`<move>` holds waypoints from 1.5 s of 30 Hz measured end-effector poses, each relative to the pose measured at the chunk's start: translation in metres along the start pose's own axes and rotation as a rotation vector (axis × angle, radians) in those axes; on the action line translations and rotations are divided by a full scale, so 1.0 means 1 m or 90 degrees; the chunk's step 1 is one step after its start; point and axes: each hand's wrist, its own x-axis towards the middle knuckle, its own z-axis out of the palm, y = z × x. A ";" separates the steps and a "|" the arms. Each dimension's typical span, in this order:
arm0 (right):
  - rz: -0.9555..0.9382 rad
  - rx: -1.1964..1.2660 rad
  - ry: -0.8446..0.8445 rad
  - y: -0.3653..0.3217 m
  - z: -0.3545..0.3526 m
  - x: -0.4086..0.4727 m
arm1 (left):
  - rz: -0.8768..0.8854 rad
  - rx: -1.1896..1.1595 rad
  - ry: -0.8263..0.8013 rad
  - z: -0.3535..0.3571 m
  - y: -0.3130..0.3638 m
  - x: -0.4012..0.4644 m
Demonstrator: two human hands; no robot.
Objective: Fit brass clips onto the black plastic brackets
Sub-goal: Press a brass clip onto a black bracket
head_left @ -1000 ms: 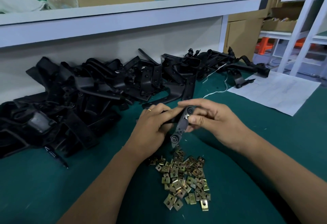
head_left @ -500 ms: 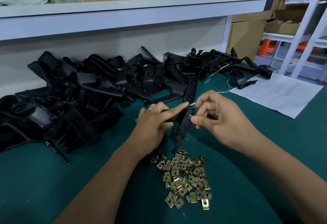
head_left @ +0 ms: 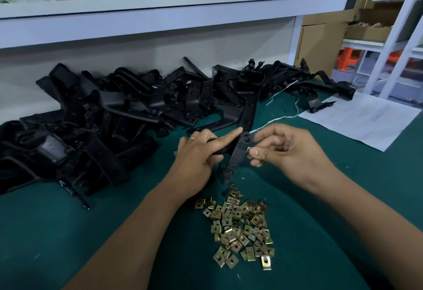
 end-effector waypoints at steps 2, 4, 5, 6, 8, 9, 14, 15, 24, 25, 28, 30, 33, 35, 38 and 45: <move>-0.002 0.016 0.004 0.000 -0.001 0.000 | 0.013 0.006 -0.008 0.001 0.001 -0.001; -0.008 0.028 0.006 0.000 0.000 0.000 | 0.017 0.008 -0.012 0.000 0.001 -0.001; -0.008 0.032 0.005 0.001 0.001 0.001 | 0.017 0.011 -0.013 0.000 0.000 -0.001; -0.007 0.031 0.001 0.002 0.001 0.001 | 0.019 0.018 -0.015 0.000 0.001 -0.001; -0.002 0.017 -0.013 0.004 0.001 0.001 | 0.027 0.042 -0.021 0.001 0.003 -0.001; -0.001 0.009 -0.020 0.005 0.001 0.001 | 0.032 0.052 -0.025 0.001 0.004 -0.002; -0.012 0.050 -0.025 0.008 0.000 0.003 | 0.047 0.052 -0.022 0.000 0.006 -0.002; -0.018 0.063 -0.029 0.009 -0.001 0.002 | 0.049 0.052 -0.023 0.000 0.007 -0.003; -0.064 -0.114 0.089 0.014 0.013 0.004 | -0.051 0.043 0.092 0.000 0.006 -0.001; -0.067 -0.181 0.082 0.014 0.016 0.004 | -0.089 0.064 0.134 -0.001 0.004 0.000; -0.087 -0.366 -0.100 0.014 0.022 -0.002 | -0.177 0.097 0.186 -0.001 -0.007 0.001; -0.094 -0.397 -0.193 0.014 0.023 -0.007 | -0.202 0.099 0.187 0.000 -0.011 0.001; -0.084 -0.389 -0.237 0.009 0.018 -0.005 | -0.209 0.105 0.194 0.002 -0.012 0.002; -0.076 -0.388 -0.261 0.007 0.014 -0.004 | -0.216 0.104 0.196 0.003 -0.013 0.002; -0.103 -0.402 -0.275 0.007 0.011 -0.007 | -0.212 0.109 0.187 0.002 -0.013 0.002; -0.043 -0.084 -0.088 0.016 0.010 -0.004 | -0.130 0.092 0.143 0.004 -0.008 0.000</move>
